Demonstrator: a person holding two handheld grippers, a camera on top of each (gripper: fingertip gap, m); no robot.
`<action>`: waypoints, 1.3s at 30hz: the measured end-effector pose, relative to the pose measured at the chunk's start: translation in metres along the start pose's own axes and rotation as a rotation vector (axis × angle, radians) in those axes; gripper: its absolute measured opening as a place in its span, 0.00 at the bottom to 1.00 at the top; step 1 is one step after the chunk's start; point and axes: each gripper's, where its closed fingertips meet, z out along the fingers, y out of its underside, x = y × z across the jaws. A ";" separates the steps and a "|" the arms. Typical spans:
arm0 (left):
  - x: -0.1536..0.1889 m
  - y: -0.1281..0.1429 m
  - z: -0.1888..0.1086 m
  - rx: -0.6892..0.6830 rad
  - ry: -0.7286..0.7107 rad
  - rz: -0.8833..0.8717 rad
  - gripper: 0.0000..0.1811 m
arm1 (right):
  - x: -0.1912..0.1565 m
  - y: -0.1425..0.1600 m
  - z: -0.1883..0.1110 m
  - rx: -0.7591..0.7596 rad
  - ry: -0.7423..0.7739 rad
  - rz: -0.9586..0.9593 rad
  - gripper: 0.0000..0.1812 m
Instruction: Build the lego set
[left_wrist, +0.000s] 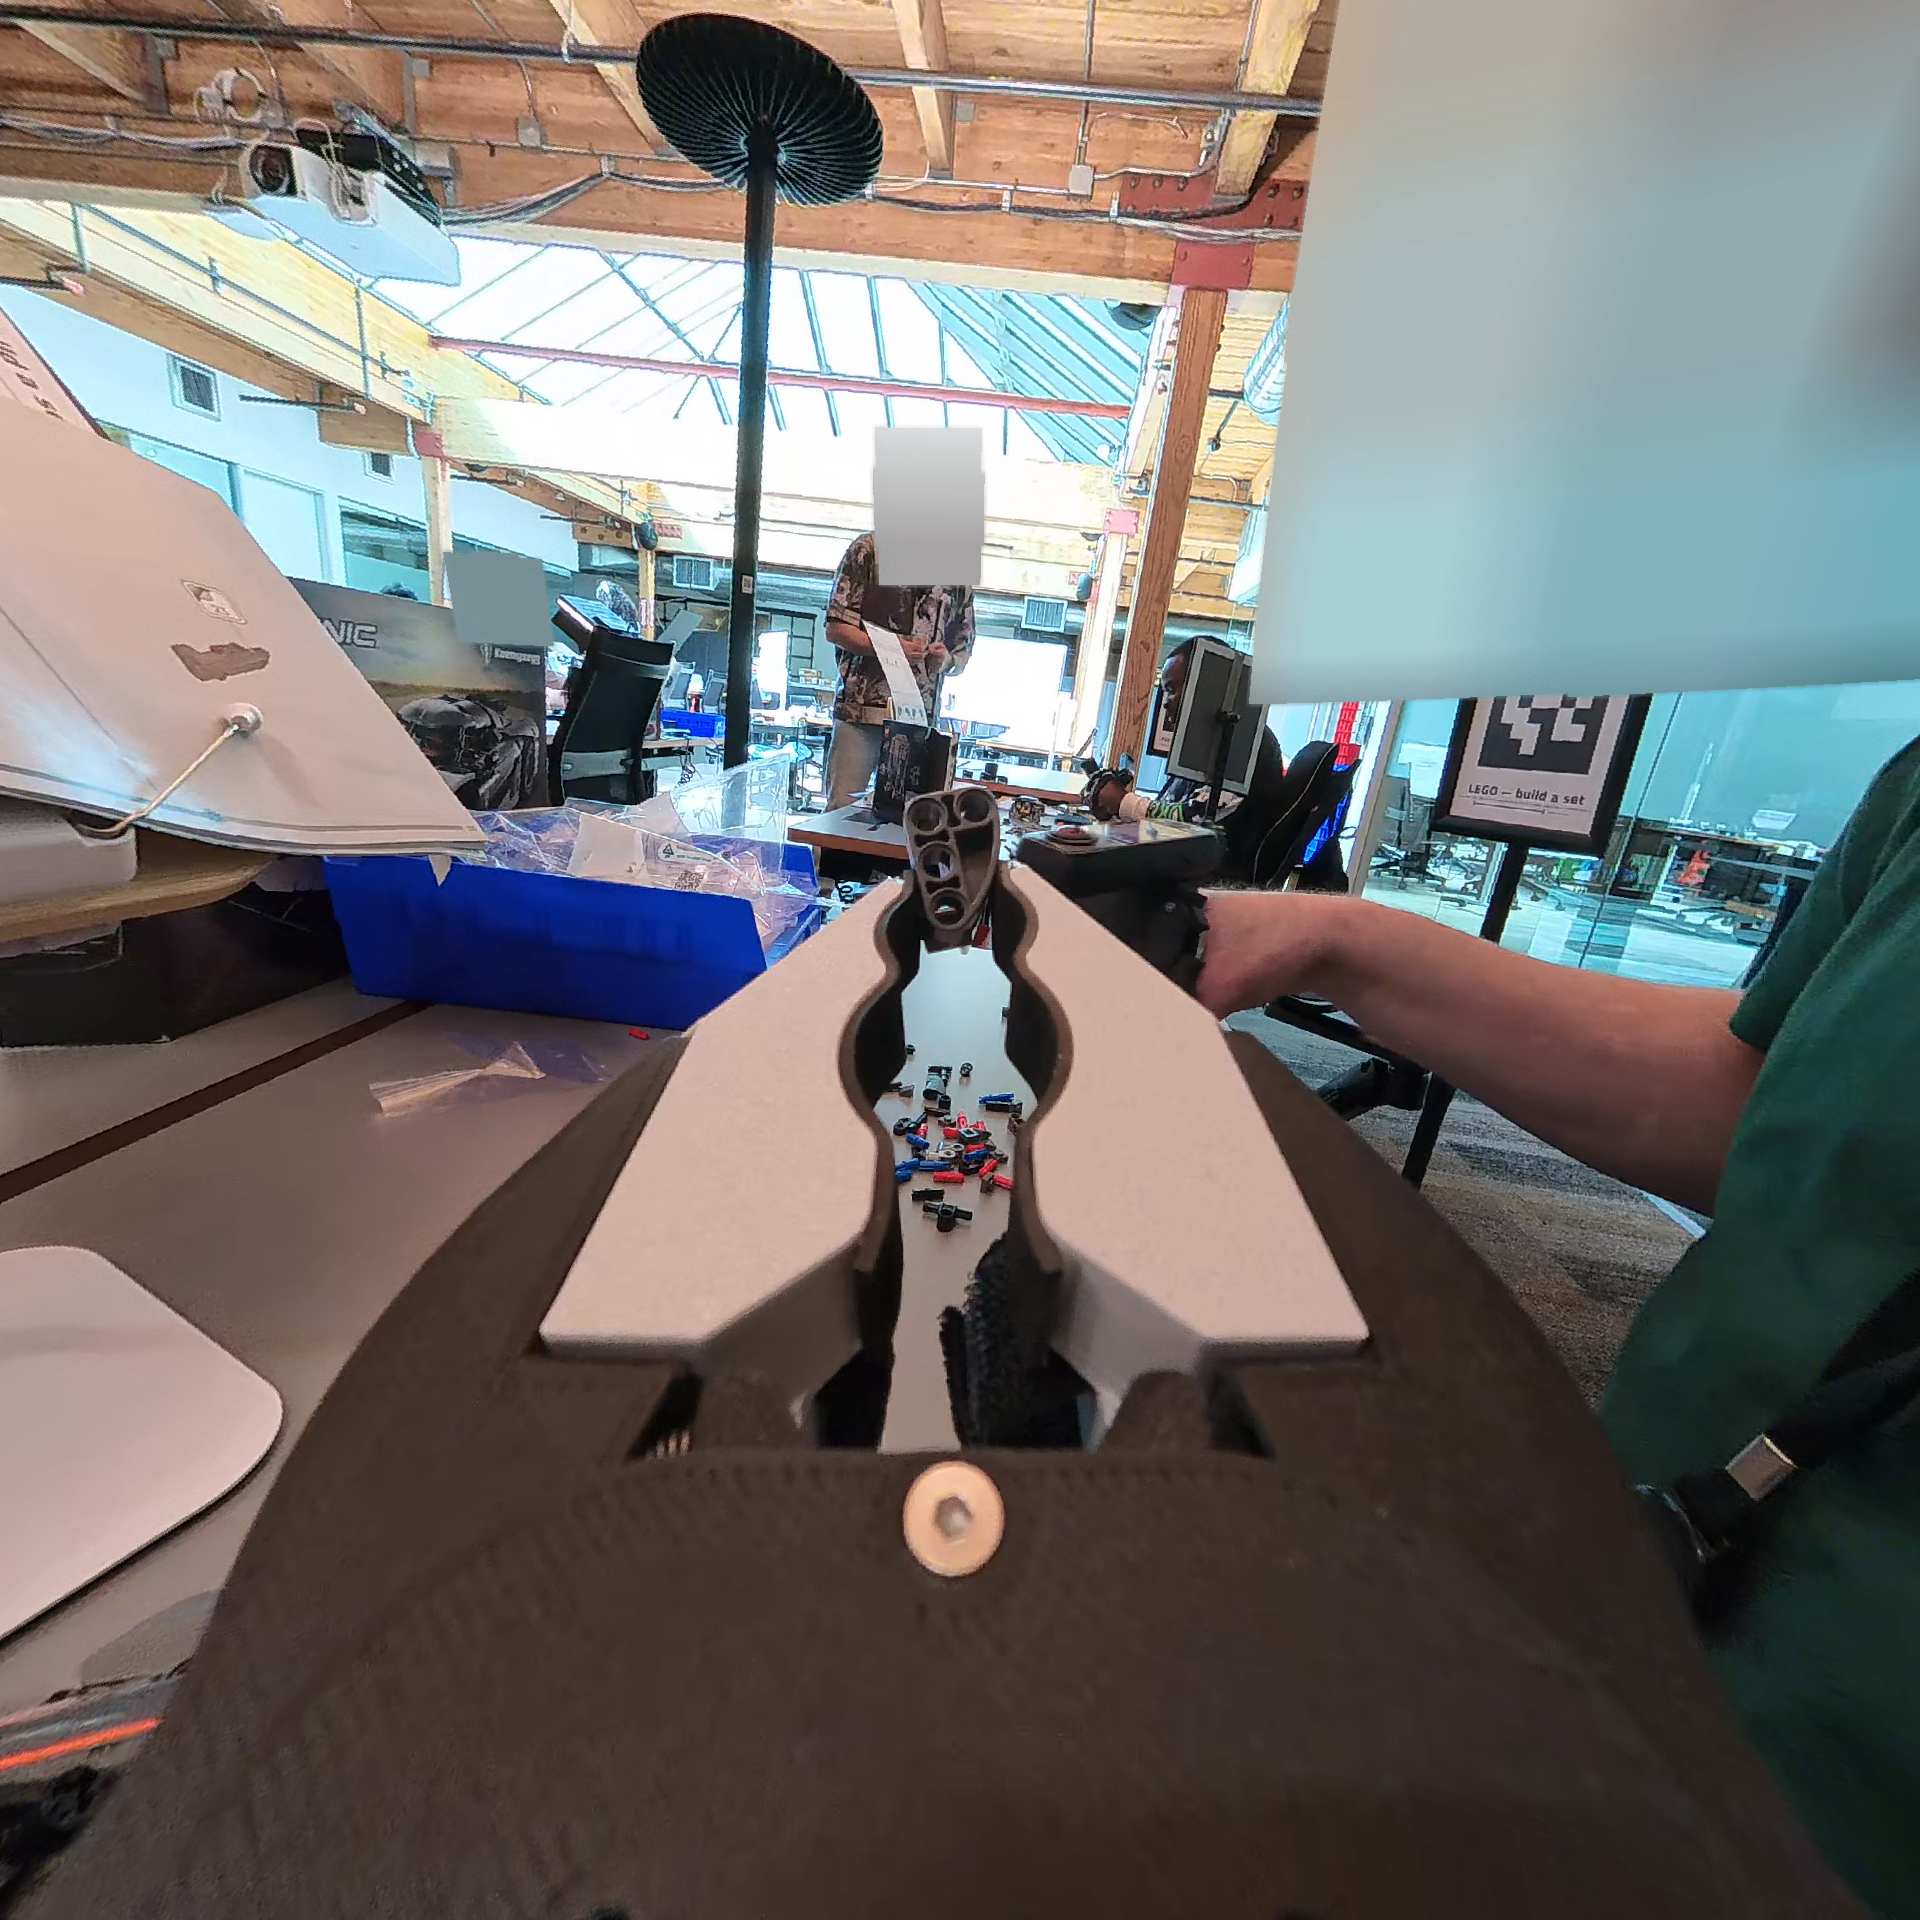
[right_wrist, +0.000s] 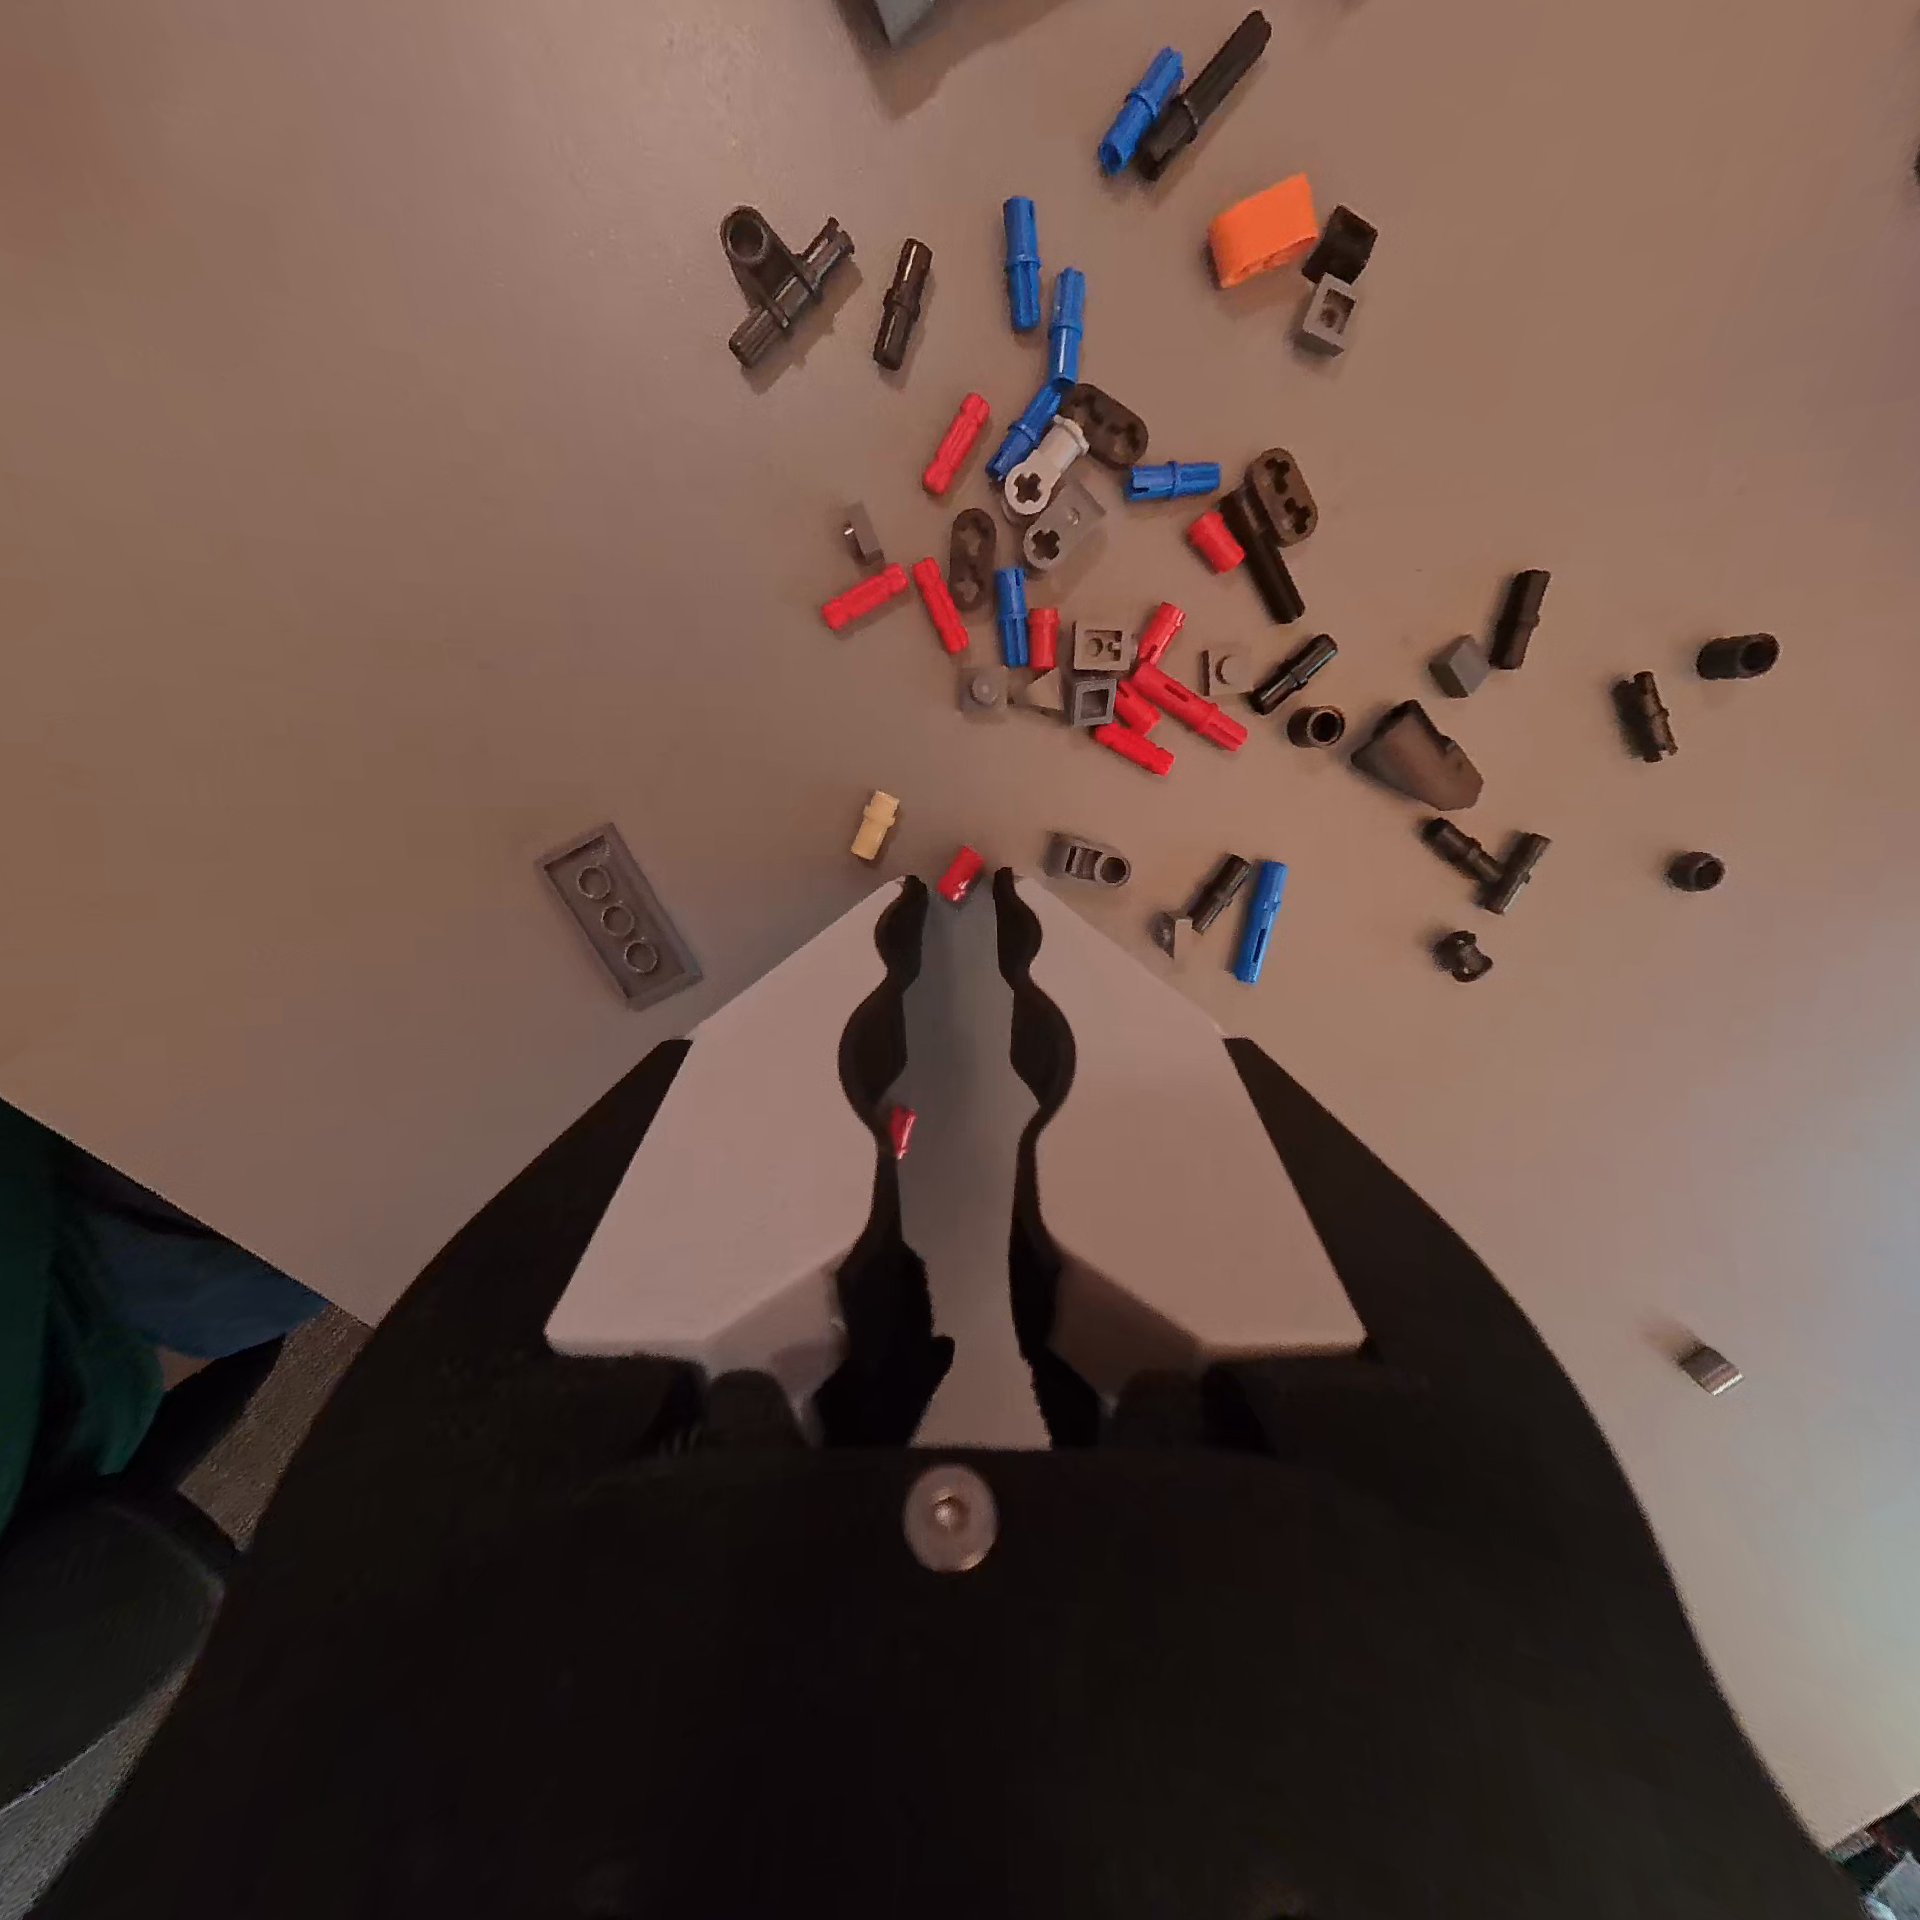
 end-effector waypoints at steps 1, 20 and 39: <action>0.000 0.000 0.000 0.001 0.001 -0.002 0.06 | 0.000 0.001 0.000 0.004 0.009 -0.003 0.07; 0.000 0.002 0.002 -0.006 0.004 -0.002 0.06 | 0.002 -0.004 0.000 0.061 0.035 0.019 0.01; -0.003 0.007 0.002 -0.027 -0.007 0.003 0.06 | -0.116 -0.125 0.032 0.277 -0.198 -0.407 0.03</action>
